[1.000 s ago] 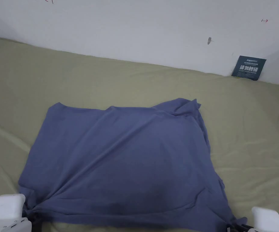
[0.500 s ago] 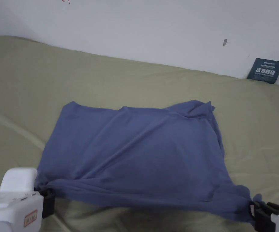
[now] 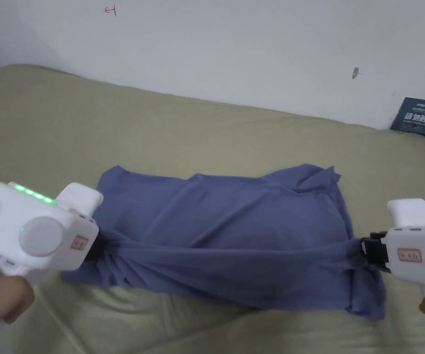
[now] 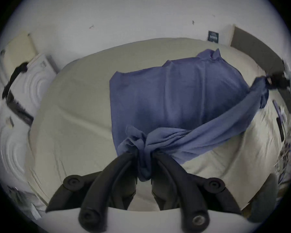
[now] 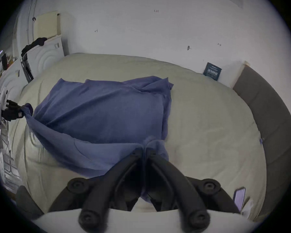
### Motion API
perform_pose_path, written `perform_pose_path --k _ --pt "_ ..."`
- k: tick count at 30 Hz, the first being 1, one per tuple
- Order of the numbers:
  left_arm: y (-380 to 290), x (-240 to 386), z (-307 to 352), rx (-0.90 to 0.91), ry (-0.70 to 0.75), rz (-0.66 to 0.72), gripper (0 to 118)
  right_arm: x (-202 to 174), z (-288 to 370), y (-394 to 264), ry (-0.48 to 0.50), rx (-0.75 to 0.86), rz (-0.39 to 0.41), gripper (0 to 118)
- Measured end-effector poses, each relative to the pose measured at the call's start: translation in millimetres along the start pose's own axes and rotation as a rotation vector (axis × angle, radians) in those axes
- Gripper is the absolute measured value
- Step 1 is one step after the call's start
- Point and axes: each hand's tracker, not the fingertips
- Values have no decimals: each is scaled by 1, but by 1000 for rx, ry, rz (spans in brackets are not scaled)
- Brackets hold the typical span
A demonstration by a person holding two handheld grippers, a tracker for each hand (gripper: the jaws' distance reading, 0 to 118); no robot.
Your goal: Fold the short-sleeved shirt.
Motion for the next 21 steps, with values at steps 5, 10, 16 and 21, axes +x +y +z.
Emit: perform_pose_path --k 5,10,16,21 --pt "40 -19 -29 -44 -47 31 14 6 -47 29 0 -45 13 6" --pt "52 -30 -64 -92 -84 99 21 19 -72 34 31 -32 -173 25" --pt "52 -48 -54 -41 -51 253 69 38 -56 29 -49 63 -302 71" --pt "49 -48 23 194 -28 334 69 22 4 25 -56 220 -200 71"
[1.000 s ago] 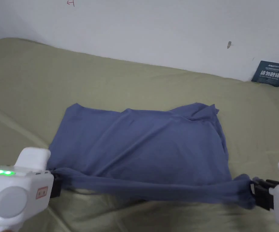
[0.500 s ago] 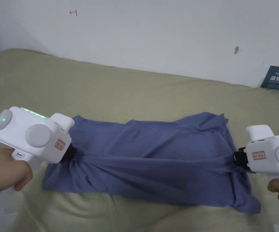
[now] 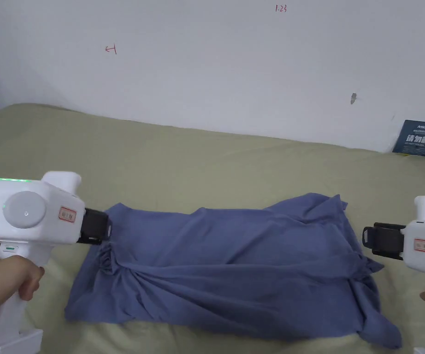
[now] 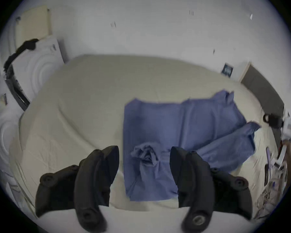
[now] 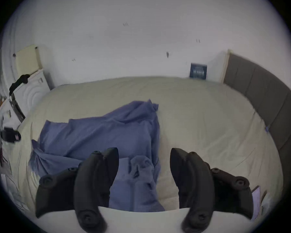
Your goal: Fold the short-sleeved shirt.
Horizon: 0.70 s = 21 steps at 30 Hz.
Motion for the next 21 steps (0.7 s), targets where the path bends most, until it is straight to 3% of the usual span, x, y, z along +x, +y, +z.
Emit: perform_pose_path --k 4,5,6,7,8,9,10,13,16,21 --pt "-26 22 53 157 -8 70 67 -36 63 -20 24 85 1 70" --pt "-38 30 64 184 -12 99 54 -42 71 -30 34 81 -7 68" --pt "-51 38 73 197 -24 103 30 -49 83 -41 46 73 -14 64" --pt "-66 47 80 205 -8 92 2 -57 94 -54 57 65 -16 53" --pt "-81 50 79 208 46 79 0 -66 104 -69 48 55 -9 13" --pt "-98 55 83 204 82 68 0 -74 110 -83 31 42 15 1" --pt "-116 60 88 192 70 65 0 -82 117 -100 -10 29 31 1" --pt "-169 64 90 140 84 78 0 -89 129 -142 85 -85 -37 1" --pt "-197 57 71 4 85 92 0 -93 127 -168 94 -135 -56 1" --pt "-179 42 40 -17 57 190 0 -87 117 -165 96 -168 -58 1"
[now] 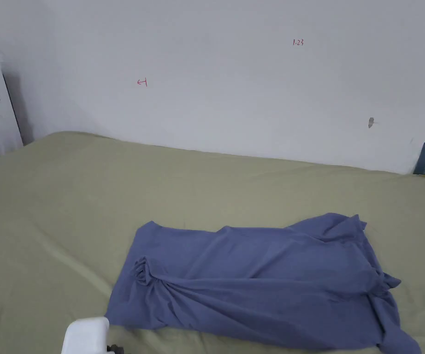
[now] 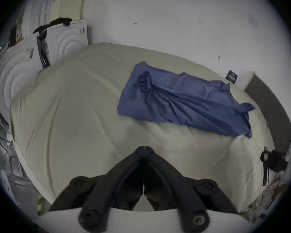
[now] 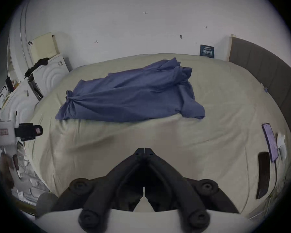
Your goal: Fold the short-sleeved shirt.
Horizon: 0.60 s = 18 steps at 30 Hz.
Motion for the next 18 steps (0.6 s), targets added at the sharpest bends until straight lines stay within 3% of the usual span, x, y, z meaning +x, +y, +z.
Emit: perform_pose_path --k 2,3,4,5,6,7,12,14,15,16,17,18 --pt "21 1 -16 38 -7 -60 5 7 -2 6 11 18 -17 1" --pt "29 3 -22 57 -1 -108 15 10 -3 10 13 18 -20 1" --pt "38 3 -32 63 9 -156 30 14 -1 13 13 23 -23 1" --pt "45 3 -43 60 38 -187 59 17 -1 16 12 29 -28 1" --pt "52 3 -54 40 59 -206 79 21 -1 18 11 34 -31 1" --pt "56 3 -65 30 49 -226 85 25 -1 21 9 41 -37 1" --pt "72 2 -118 -49 137 -287 85 42 -4 28 -3 56 -64 1" --pt "73 -2 -127 -79 90 -265 80 53 -10 32 -22 50 -69 1" --pt "71 -4 -127 -83 46 -236 66 59 -14 34 -28 49 -73 1" --pt "69 -7 -127 -78 -24 -211 40 67 -21 37 -33 54 -77 1" --pt "68 -8 -128 -83 -31 -172 6 76 -29 41 -39 59 -84 2" --pt "66 -8 -128 -74 -18 -151 6 86 -38 45 -34 67 -101 6"
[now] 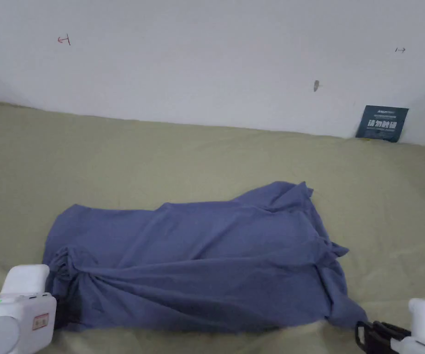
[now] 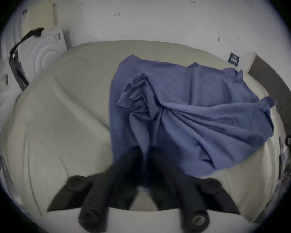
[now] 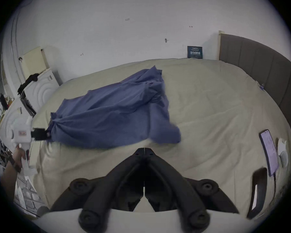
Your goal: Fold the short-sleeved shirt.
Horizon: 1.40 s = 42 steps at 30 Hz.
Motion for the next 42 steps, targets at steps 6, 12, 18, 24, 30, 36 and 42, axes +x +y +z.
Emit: perform_pose_path --k 6,12,18,24,30,36,42 --pt "-4 -15 11 31 -54 119 6 39 -60 25 128 -42 -10 80" --pt "-6 -14 16 35 -63 145 6 51 -108 32 120 -119 -110 80" --pt "-6 -15 18 39 -67 138 6 39 -118 37 50 -169 -6 13" --pt "-1 -23 25 31 -111 172 6 34 -88 37 88 -117 -35 9" --pt "6 -35 46 50 -173 181 6 36 -55 42 141 -113 -63 9" --pt "-1 -36 78 37 -183 137 6 39 -20 40 144 -94 -53 9" --pt "-31 -44 111 -17 -199 81 6 36 29 22 137 -125 -15 9"
